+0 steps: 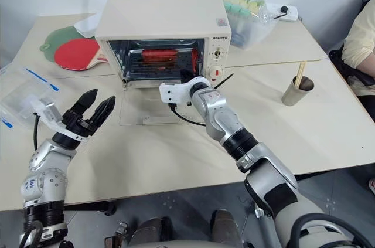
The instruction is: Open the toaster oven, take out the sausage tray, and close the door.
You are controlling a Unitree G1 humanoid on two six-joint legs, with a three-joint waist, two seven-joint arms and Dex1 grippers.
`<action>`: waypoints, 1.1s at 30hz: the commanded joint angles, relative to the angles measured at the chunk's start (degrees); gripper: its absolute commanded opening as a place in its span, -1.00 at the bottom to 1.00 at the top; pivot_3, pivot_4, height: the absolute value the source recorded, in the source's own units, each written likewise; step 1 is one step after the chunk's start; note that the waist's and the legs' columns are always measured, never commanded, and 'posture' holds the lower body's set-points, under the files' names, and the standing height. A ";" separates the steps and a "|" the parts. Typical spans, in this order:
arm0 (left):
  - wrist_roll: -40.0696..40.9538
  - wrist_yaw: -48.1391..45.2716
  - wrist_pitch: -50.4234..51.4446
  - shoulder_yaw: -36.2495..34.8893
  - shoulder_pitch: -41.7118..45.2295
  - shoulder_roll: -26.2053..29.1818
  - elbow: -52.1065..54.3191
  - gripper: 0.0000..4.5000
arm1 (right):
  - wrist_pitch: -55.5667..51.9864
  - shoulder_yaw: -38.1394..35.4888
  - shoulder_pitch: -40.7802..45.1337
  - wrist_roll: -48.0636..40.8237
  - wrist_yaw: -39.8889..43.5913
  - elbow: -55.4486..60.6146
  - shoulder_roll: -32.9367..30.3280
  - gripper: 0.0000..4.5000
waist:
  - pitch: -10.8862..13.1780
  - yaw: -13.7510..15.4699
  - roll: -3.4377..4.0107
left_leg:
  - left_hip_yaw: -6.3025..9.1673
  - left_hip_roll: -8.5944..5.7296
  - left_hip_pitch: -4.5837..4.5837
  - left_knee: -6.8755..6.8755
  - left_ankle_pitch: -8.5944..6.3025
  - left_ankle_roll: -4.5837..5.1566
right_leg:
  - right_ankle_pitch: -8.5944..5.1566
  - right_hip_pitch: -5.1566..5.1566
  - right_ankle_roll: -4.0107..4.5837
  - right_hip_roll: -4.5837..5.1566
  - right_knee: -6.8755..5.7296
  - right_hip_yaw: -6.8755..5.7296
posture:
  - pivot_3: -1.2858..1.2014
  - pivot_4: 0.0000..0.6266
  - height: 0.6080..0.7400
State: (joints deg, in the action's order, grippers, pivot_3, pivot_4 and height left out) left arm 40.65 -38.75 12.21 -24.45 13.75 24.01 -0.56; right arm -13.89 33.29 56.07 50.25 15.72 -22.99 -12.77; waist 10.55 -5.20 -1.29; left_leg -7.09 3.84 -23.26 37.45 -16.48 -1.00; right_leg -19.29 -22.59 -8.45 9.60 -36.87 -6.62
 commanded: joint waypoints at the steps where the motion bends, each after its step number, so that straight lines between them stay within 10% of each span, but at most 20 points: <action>1: 2.05 -1.44 0.54 -1.66 0.65 1.41 0.76 1.00 | 0.77 0.66 -0.78 1.31 0.46 5.69 0.36 -0.99 | 0.00 0.01 0.00 | 0.00 0.00 0.00 0.00 0.00 0.00 | 0.00 0.00 0.00 0.00 0.00 0.00 | 0.03 -0.52 1.00; 33: 4.29 -8.12 6.16 -2.95 2.33 7.05 -2.83 1.00 | 4.70 -2.25 -17.57 4.88 7.20 31.11 -8.37 -0.99 | -0.01 0.37 -0.01 | -0.05 0.00 0.00 0.05 0.00 -0.01 | 0.00 0.00 0.00 0.00 0.04 0.01 | 0.03 -0.52 1.00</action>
State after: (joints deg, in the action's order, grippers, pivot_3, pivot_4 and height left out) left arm 43.50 -45.96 18.25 -26.10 15.47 30.14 -3.45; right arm -11.10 32.02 38.24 54.87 23.02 3.86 -21.17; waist 10.54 -4.82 -1.30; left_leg -7.14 3.83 -23.26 37.50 -16.47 -1.01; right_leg -19.30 -22.59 -8.45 9.60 -36.83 -6.61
